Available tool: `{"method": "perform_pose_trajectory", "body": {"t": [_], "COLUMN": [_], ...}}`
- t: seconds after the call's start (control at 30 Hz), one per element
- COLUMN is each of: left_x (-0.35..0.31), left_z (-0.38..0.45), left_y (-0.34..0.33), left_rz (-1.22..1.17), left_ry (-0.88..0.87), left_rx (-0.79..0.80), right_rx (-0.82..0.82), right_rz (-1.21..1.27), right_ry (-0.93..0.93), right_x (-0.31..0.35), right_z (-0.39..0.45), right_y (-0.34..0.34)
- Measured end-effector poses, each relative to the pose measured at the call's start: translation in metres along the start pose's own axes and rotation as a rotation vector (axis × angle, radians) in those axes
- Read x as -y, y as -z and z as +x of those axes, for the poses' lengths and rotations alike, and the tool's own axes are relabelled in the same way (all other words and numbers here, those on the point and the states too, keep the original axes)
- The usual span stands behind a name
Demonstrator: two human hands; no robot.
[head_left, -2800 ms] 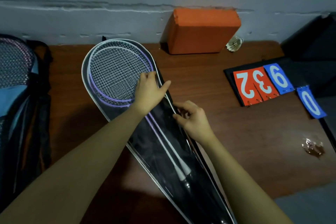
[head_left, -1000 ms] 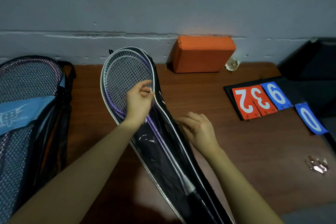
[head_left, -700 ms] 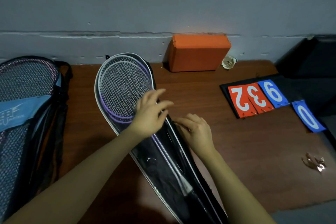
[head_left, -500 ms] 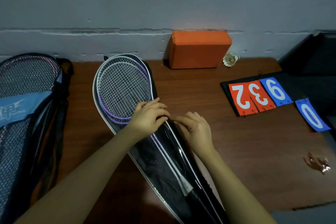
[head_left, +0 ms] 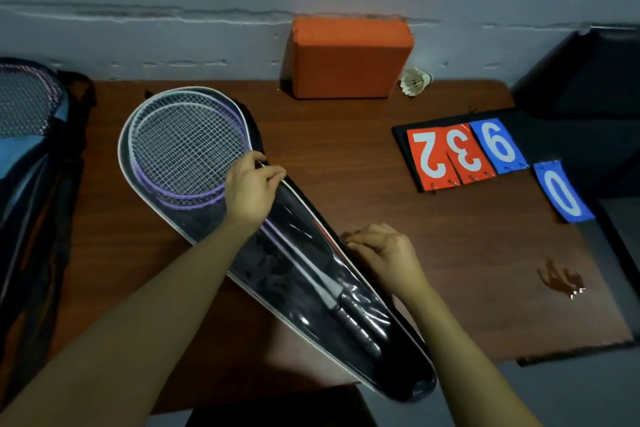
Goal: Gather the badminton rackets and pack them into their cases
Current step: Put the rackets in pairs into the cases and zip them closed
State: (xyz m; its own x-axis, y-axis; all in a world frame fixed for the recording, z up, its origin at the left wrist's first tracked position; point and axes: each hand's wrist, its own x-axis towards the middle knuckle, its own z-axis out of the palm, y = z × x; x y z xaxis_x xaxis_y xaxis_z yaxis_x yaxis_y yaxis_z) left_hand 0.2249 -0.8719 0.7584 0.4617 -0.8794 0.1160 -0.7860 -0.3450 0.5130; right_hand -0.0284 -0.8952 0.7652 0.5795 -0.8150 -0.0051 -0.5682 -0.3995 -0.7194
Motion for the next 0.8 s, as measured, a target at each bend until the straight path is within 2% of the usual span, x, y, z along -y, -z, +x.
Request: {"method": "perform_pose_trajectory", "body": {"t": [0.07,0.13,0.2,0.27,0.3,0.4,0.5,0.67,0.8], "left_x": [-0.004,-0.009,-0.016,-0.025,-0.028,-0.028,-0.016,-0.011,-0.013], "left_z": [-0.004,-0.011,-0.029,-0.058,-0.072,-0.095,-0.101,-0.096,-0.081], "left_y": [0.001,0.004,0.006,0.001,-0.002,-0.008,-0.011,-0.018,-0.019], "left_rz": [0.012,0.023,0.021,0.063,0.067,0.010,-0.023,-0.131,-0.171], "left_ry": [-0.010,-0.077,-0.210,-0.373,-0.384,-0.277,-0.309,-0.306,-0.211], "left_rx": [-0.006,0.067,0.184,0.236,0.255,0.250,0.195,0.227,0.261], "right_rx": [-0.002,-0.005,-0.016,-0.025,-0.021,0.030,0.055,-0.016,-0.031], "right_rz": [0.044,0.077,0.113,0.133,0.133,0.075,-0.017,-0.003,-0.057], "right_ry": [-0.014,-0.005,-0.004,-0.010,-0.012,0.004,0.045,-0.076,-0.140], "right_x": [-0.001,0.004,0.009,0.013,0.015,0.021,0.025,0.030,0.019], "right_z": [-0.006,-0.008,-0.006,-0.006,-0.006,-0.010,-0.019,-0.035,-0.059], "right_y": [0.002,0.000,-0.004,-0.006,-0.007,-0.008,-0.011,-0.022,-0.010]}}
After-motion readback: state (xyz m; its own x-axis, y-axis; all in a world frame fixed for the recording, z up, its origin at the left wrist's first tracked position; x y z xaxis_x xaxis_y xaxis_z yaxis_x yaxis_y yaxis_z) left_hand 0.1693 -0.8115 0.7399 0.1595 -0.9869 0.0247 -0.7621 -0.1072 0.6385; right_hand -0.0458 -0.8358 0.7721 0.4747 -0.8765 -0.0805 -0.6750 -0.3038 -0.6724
